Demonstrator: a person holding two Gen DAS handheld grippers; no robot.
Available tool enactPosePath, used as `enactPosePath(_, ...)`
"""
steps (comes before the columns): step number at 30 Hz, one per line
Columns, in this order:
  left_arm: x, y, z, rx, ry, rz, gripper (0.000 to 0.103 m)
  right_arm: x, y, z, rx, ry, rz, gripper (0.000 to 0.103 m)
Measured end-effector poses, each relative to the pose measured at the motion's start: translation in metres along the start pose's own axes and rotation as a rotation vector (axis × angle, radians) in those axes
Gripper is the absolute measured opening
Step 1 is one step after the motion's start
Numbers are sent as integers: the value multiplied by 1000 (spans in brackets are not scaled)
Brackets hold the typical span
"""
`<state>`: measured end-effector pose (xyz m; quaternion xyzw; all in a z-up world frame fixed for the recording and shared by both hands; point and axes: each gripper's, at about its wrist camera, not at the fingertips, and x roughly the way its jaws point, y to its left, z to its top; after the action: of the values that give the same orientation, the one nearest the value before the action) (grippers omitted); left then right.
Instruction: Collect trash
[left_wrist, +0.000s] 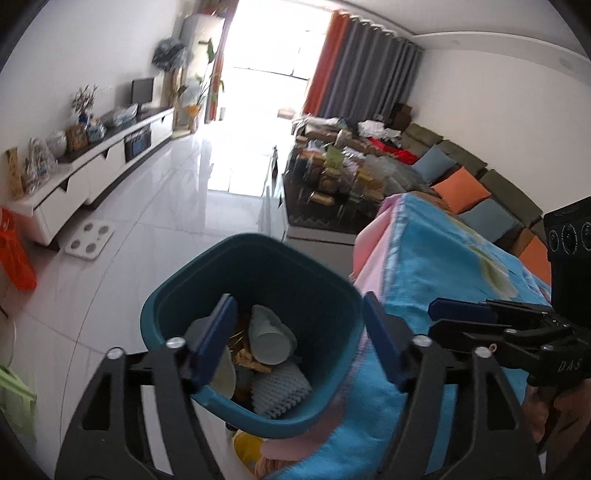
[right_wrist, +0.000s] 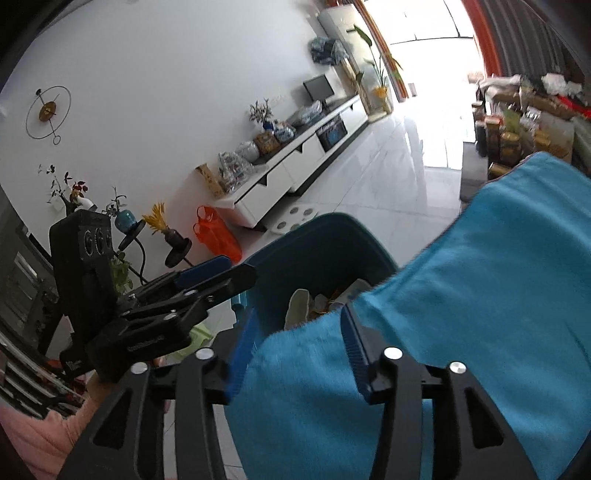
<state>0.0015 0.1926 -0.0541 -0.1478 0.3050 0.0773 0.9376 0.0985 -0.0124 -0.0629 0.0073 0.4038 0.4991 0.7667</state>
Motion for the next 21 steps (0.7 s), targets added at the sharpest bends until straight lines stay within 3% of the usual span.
enactPosePath(2,-9,-11,-2,17,-26,-18,90,-16,-1,-6,-12,-38,-29,61)
enactPosePath(4,-19,-25,-4,38,-55,-30,98,-36,-3,-14,-20,-87,-68,67)
enactPosePath(8,-35,-51,-10,67,-110,-24,97,-70,-9,-30,-23,-170,-167,87)
enactPosePath(13,-43,-89,-20,101,-158,-32,97,-114,-14,-56,-32,-282,-338,96)
enactPosePath(21,-53,-153,-28,186,-251,-85,97,-172,-26,-98,-7,-458,-614,96)
